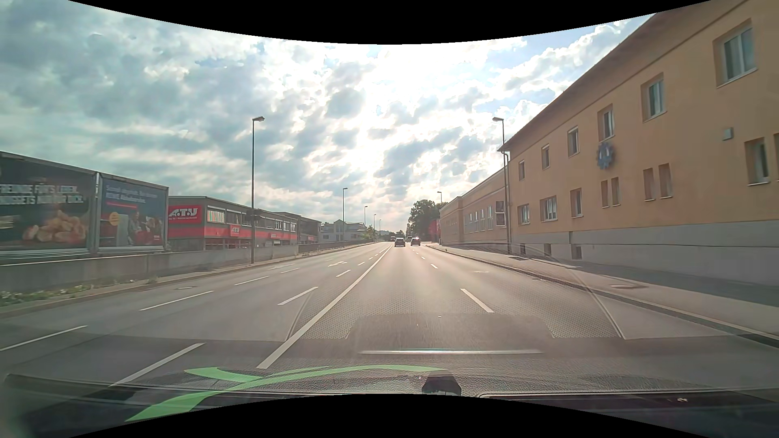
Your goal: Follow the waypoints while adhering to traffic rules and regulations
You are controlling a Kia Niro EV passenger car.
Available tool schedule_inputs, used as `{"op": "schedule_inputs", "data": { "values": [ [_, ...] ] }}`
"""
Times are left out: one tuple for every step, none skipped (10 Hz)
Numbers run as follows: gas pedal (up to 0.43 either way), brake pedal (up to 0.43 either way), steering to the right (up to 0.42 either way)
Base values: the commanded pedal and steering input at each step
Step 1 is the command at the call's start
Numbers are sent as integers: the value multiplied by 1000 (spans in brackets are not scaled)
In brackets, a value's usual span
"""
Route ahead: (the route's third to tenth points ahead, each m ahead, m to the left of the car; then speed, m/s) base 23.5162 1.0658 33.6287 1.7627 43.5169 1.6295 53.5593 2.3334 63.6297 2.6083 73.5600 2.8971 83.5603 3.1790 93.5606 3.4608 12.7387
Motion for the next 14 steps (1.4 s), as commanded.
{"op": "schedule_inputs", "data": {
  "values": [
    [197, 0, -12],
    [197, 0, -11],
    [169, 0, -9],
    [118, 0, -8],
    [79, 0, -8],
    [8, 0, -7],
    [8, 0, -8],
    [8, 0, -8],
    [59, 0, -8],
    [110, 0, -8],
    [118, 0, -8],
    [177, 0, -8],
    [189, 0, -8],
    [189, 0, -8]
  ]
}}
